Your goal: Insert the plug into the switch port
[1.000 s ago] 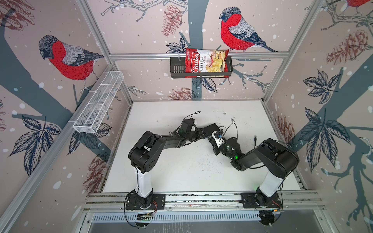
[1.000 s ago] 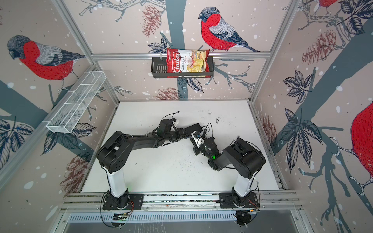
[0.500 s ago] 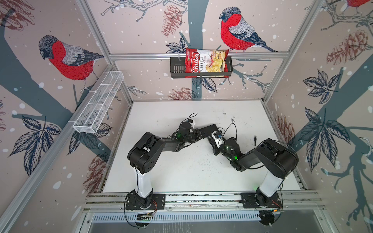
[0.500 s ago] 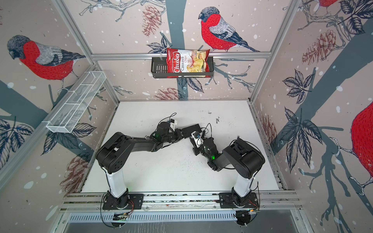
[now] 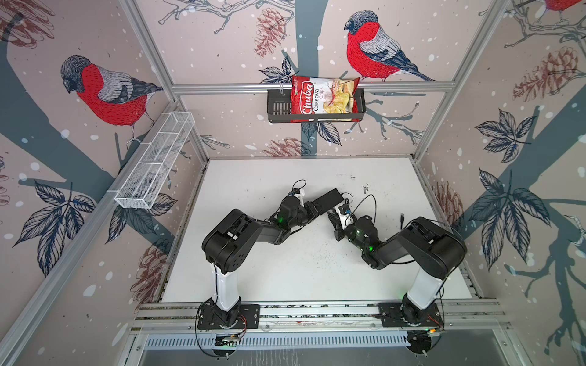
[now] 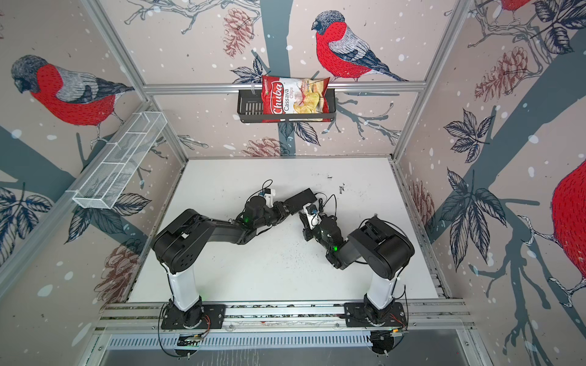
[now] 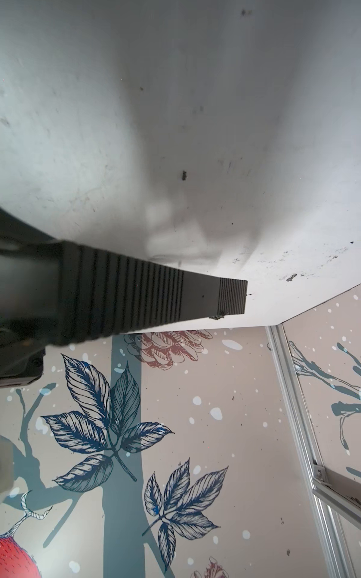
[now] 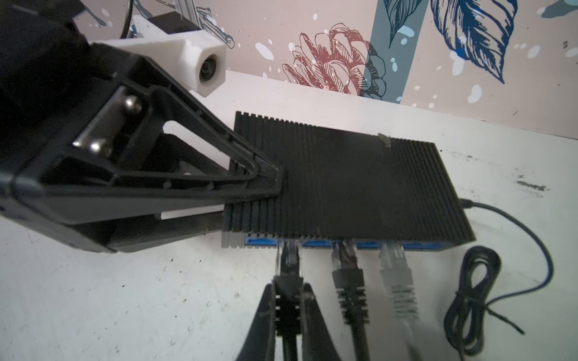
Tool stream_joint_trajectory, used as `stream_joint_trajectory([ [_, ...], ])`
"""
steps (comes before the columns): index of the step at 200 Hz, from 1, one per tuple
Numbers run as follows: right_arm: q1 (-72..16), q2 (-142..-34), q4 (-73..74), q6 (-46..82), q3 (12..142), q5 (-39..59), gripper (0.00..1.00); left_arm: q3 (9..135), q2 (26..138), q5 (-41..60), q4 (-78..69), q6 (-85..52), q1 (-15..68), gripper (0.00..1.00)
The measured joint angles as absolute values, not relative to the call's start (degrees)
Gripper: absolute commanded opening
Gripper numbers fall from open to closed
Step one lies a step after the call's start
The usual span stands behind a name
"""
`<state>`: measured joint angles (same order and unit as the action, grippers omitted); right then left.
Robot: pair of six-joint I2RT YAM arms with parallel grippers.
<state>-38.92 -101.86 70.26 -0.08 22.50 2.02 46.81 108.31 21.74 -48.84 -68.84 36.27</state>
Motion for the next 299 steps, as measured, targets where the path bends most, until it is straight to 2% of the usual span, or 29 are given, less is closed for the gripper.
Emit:
stream_joint_trajectory([
  [127, -35.33, -99.68, 61.95, -3.25, 24.6, 9.37, 0.0, 49.93, 107.22, 23.49, -39.16, -58.43, 36.71, 0.0],
  [250, -37.23, -98.1, 50.48, -3.09, 27.62, 7.18, 0.0, 47.48, 108.64, 24.43, -41.47, -58.76, 35.99, 0.0],
  [299, -38.2, -100.16, 50.74, -2.81, 27.94, 6.42, 0.0, 46.54, 110.19, 26.7, -43.07, -60.25, 34.83, 0.29],
])
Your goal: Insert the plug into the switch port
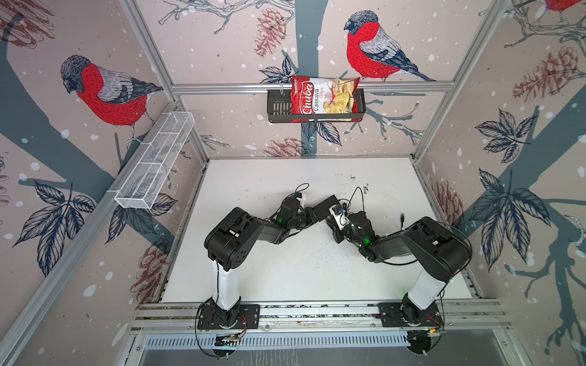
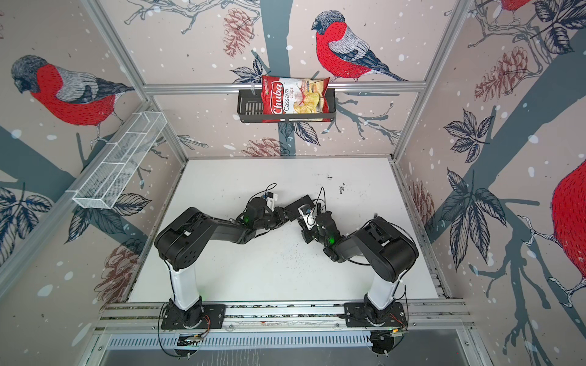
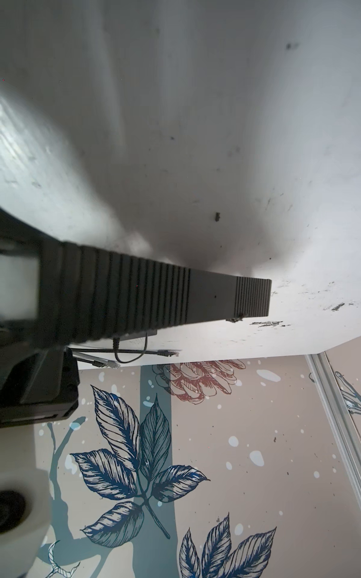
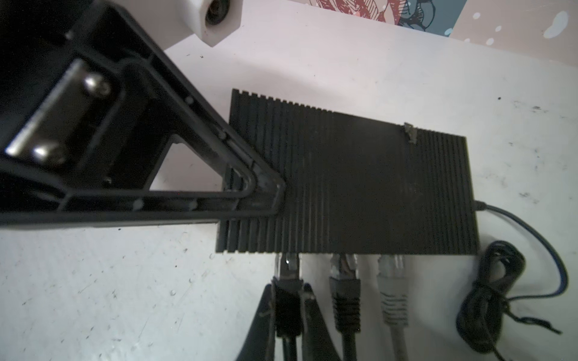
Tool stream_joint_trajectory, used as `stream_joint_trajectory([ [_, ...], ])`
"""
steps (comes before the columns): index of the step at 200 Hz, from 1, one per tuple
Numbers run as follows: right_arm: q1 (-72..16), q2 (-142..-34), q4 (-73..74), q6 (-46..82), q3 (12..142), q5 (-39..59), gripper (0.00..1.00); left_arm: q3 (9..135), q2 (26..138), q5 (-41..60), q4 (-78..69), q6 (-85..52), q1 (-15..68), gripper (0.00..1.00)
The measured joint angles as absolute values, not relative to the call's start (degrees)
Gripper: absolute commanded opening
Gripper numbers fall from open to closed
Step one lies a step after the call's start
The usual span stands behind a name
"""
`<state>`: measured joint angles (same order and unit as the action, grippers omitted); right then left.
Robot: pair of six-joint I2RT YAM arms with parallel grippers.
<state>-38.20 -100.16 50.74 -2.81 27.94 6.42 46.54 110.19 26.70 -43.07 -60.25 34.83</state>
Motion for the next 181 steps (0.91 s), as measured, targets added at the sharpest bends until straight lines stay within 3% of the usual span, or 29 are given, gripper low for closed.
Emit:
stream_joint_trajectory([
  [32, -38.48, -101.21, 53.1, -2.57, 29.69, 5.74, 0.0, 44.95, 109.97, 31.29, -41.98, -60.62, 34.35, 0.53],
  [35, -38.5, -101.25, 53.6, -2.55, 29.89, 5.56, 0.0, 44.82, 109.95, 31.94, -41.5, -60.62, 34.37, 0.64],
  [38, -38.52, -101.3, 54.11, -2.52, 30.11, 5.39, 0.0, 44.69, 109.93, 32.91, -41.15, -60.6, 34.33, 0.89],
  [42, -38.52, -101.36, 54.61, -2.5, 30.3, 5.06, 0.0, 44.51, 109.86, 33.69, -40.71, -60.55, 34.15, 0.97],
  [95, -38.81, -103.74, 55.51, -1.34, 32.01, 3.51, 0.0, 45.32, 107.24, 34.52, -34.11, -57.06, 32.73, 0.98],
  [141, -39.03, -104.84, 53.12, -1.1, 34.3, 2.35, 0.02, 49.56, 101.45, 27.29, -18.33, -48.8, 32.69, 0.98],
  [181, -39.09, -106.34, 48.95, -0.93, 36.6, 1.89, 0.13, 51.2, 95.9, 17.56, -6.42, -42.65, 32.36, 0.98],
])
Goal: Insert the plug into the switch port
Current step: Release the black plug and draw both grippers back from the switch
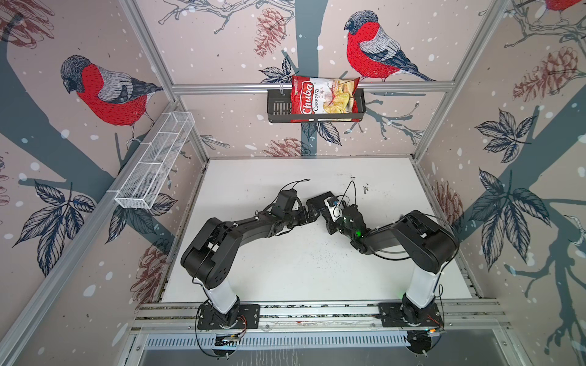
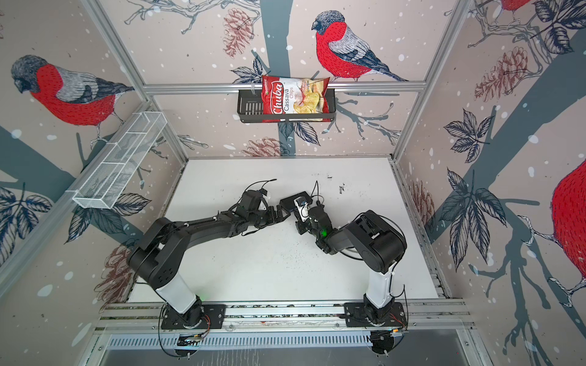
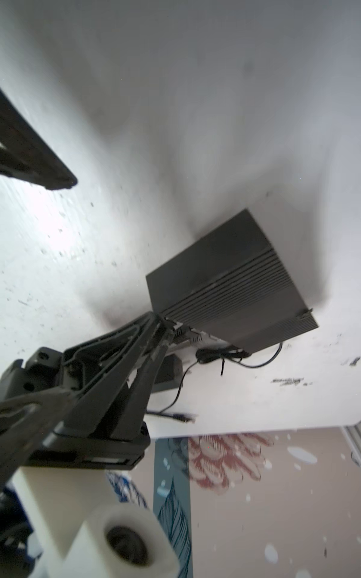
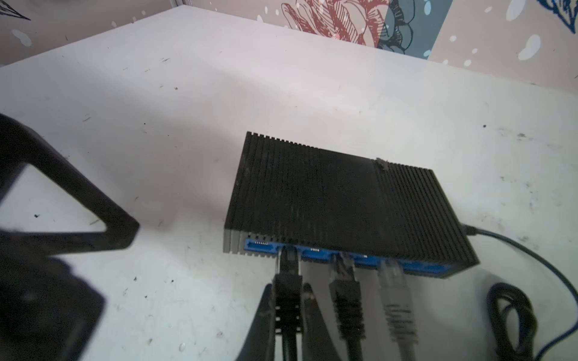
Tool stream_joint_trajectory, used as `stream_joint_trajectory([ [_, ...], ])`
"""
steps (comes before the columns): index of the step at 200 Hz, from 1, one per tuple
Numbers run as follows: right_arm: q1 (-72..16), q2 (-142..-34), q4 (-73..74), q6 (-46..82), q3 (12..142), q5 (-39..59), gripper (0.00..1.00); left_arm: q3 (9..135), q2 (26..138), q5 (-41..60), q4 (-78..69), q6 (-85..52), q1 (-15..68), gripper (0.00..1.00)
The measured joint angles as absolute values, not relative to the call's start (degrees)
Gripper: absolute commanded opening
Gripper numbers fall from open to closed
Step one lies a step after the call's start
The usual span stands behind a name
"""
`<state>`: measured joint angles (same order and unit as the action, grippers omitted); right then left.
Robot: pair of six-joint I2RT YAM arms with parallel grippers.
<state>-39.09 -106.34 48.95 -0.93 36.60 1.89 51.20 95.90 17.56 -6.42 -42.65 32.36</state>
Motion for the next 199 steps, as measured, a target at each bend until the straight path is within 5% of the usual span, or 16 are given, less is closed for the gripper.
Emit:
stream_joint_trajectory([
  [49, -39.33, -107.55, 45.63, -0.08, 39.0, 1.74, 0.4, 49.87, 90.7, 8.86, 0.49, -39.4, 29.43, 0.98],
  [53, -39.33, -107.5, 45.39, -0.08, 39.0, 1.76, 0.52, 49.84, 90.35, 8.45, 0.8, -39.22, 29.21, 0.98],
  [56, -39.33, -107.48, 45.23, -0.08, 39.03, 1.76, 0.9, 49.82, 89.97, 8.08, 1.13, -38.96, 28.97, 0.98],
  [60, -39.33, -107.35, 44.91, -0.03, 39.03, 1.76, 1.0, 49.8, 89.58, 7.57, 1.34, -38.94, 28.75, 0.98],
  [147, -38.37, -98.65, 38.68, -0.56, 40.4, 3.27, 0.99, 48.21, 82.11, -1.93, 3.2, -35.79, 23.66, 0.98],
  [199, -30.65, -87.44, 34.44, -0.25, 40.49, 4.75, 1.0, 48.16, 80.27, -6.33, 1.96, -33.34, 18.81, 0.98],
])
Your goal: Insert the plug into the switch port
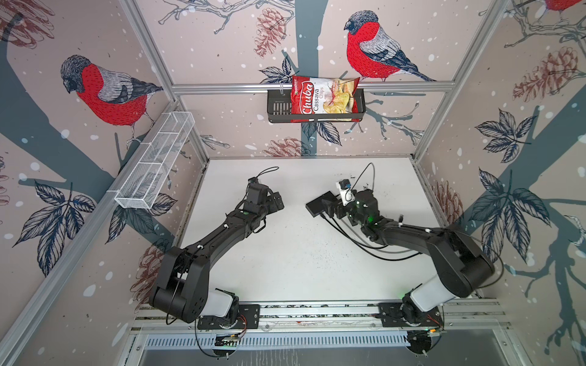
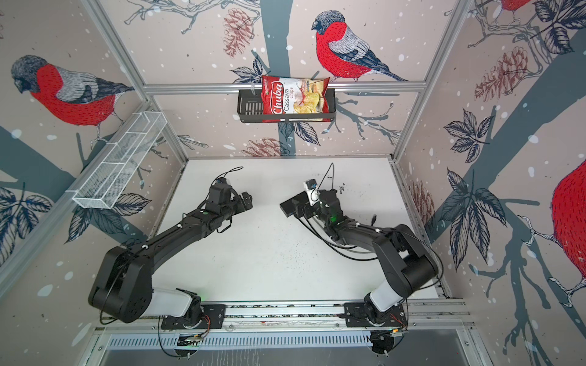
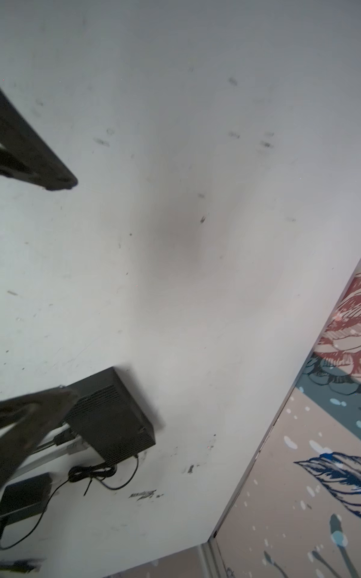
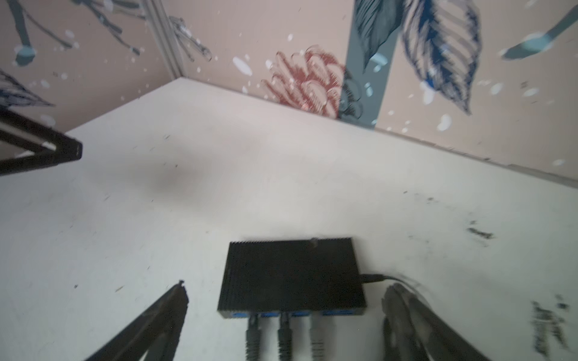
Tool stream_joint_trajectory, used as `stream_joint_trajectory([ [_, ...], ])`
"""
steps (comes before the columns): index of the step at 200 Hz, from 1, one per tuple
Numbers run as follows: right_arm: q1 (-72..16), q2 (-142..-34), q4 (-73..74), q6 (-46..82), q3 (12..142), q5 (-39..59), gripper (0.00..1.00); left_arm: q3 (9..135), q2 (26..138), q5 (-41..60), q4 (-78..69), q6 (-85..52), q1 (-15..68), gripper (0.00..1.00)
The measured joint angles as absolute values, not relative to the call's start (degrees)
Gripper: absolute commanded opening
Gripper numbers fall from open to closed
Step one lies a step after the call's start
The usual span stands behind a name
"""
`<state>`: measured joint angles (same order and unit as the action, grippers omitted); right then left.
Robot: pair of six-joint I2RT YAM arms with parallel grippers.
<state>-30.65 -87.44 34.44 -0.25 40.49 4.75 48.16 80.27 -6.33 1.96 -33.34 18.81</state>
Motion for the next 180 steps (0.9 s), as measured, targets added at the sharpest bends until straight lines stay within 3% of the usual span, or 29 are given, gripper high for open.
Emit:
stream_joint_trajectory([
  [67, -13.69, -76.09, 29.26, -0.08, 33.67, 2.28, 0.99, 39.72, 75.55, -17.21, -5.06, -25.21, 12.67, 0.97],
  [120, -2.39, -77.38, 36.18, 0.12, 22.81, 1.39, 1.0, 29.54, 75.18, -19.81, -20.88, -15.18, 10.55, 0.96],
  [180, 1.04, -84.01, 46.81, 0.36, 22.37, 3.09, 0.99, 19.42, 80.03, -17.06, -43.9, -5.32, 6.85, 0.96],
])
